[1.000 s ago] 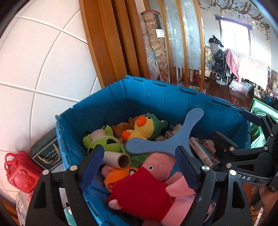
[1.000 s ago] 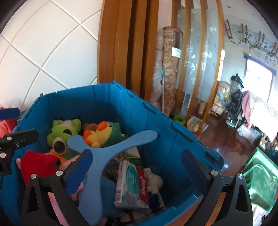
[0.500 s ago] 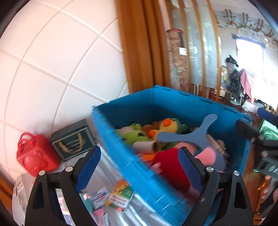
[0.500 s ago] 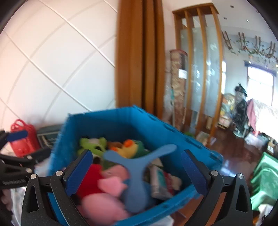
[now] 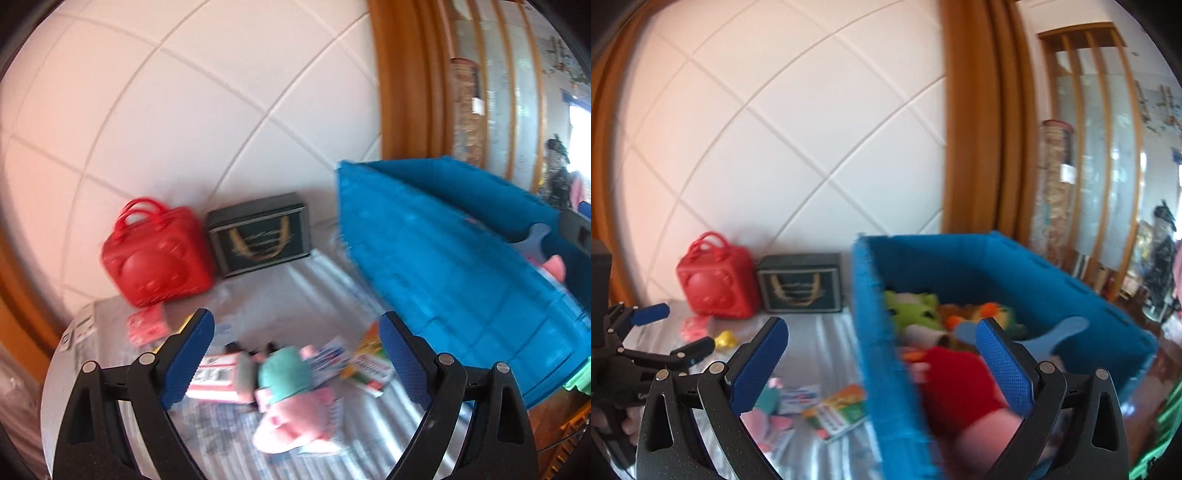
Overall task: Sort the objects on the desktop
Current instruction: 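Move both tools back over the bed toward the remaining items, then grasp the yellow snowball clip with the left tool while the right tool grasps the Ibuprofen box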
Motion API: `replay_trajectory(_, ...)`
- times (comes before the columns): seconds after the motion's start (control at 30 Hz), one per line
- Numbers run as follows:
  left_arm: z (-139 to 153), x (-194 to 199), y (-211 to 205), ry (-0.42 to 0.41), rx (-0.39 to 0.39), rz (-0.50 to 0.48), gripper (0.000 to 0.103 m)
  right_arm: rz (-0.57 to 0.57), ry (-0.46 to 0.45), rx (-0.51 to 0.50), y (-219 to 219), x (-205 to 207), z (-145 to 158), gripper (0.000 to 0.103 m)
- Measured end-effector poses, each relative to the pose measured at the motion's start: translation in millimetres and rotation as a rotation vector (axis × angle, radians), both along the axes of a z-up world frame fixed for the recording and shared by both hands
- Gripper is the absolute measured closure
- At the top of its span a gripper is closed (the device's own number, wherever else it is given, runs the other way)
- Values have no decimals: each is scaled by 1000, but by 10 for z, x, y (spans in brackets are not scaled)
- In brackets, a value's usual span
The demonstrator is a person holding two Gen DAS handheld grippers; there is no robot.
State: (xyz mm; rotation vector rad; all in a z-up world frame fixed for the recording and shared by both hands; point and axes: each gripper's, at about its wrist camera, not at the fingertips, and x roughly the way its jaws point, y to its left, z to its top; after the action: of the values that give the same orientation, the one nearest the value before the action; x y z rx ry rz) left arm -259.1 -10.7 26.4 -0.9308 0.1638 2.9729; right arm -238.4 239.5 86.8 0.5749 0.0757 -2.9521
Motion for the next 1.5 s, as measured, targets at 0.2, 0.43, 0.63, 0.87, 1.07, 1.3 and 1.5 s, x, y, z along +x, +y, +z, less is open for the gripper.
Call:
replay_trajectory(0.2, -392, 13, -829, -75, -8, 129, 11, 70, -73, 15, -570, -162, -287, 0)
replay_trajectory(0.43, -886, -37, -1664, -169, 5, 236, 11, 92, -211, 40, -959, -489, -762, 0)
replay_trajectory(0.63, -1249, -322, -2328, -222, 22, 303, 11, 74, -341, 62, -1154, -851, -1196, 0)
replay_trajectory(0.87, -1731, -1028, -2743, -271, 0, 272, 11, -32, -522, 30, -1099, -1335, -1838, 0)
replay_trajectory(1.07, -2293, -1823, -2803, -377, -20, 172, 11, -134, -636, 72, -1032, -1710, -2407, 0)
replay_trajectory(1.3, -2736, -2409, -2656, -440, -46, 61, 11, -250, -719, 94, -1120, -2011, -2867, 0)
replay_trajectory(1.5, -2895, -2609, -2591, -472, -43, 10, 23, -397, -799, -68, -919, -2183, -3199, 0)
